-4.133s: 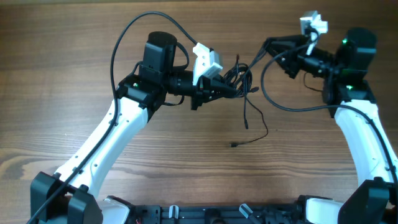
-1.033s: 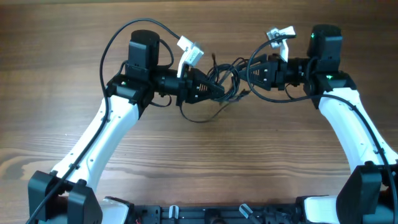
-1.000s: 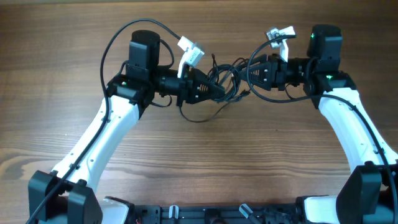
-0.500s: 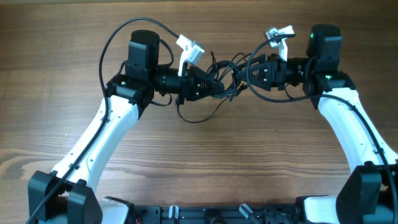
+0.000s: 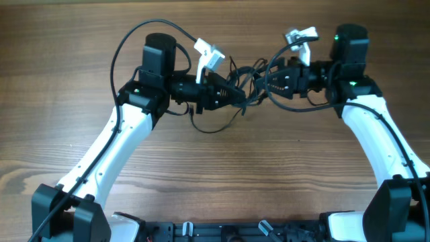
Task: Untangle cables
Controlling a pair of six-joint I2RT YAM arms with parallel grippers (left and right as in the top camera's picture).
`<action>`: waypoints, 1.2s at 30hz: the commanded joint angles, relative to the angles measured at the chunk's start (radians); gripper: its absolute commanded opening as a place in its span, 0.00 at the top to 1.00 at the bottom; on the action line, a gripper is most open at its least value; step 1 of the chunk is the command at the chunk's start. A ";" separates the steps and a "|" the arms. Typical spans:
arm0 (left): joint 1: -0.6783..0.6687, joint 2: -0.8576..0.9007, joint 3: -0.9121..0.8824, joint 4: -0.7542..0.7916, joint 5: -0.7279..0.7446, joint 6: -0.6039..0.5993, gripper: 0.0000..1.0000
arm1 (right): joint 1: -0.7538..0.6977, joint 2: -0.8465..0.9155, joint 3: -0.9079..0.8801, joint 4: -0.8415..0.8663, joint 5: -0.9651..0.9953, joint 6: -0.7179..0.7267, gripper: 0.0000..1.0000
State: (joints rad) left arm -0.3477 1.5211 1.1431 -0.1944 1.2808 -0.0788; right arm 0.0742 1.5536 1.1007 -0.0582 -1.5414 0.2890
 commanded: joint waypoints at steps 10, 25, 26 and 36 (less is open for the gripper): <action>0.005 -0.014 0.000 -0.005 -0.135 -0.114 0.00 | 0.010 0.008 0.000 0.065 0.565 0.462 0.96; -0.162 0.032 0.000 0.110 -1.037 -1.226 0.20 | 0.136 0.006 0.000 0.072 0.982 0.765 0.96; -0.160 0.041 0.000 0.107 -1.055 -1.257 0.22 | 0.136 0.006 0.000 0.072 0.971 0.757 0.96; -0.105 0.110 0.000 0.121 -1.081 -1.201 0.96 | 0.129 0.006 0.000 0.017 0.897 0.628 0.96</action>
State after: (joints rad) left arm -0.4980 1.6188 1.1419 -0.0628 0.1955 -1.4040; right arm 0.2108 1.5539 1.1000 -0.0189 -0.6231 1.0267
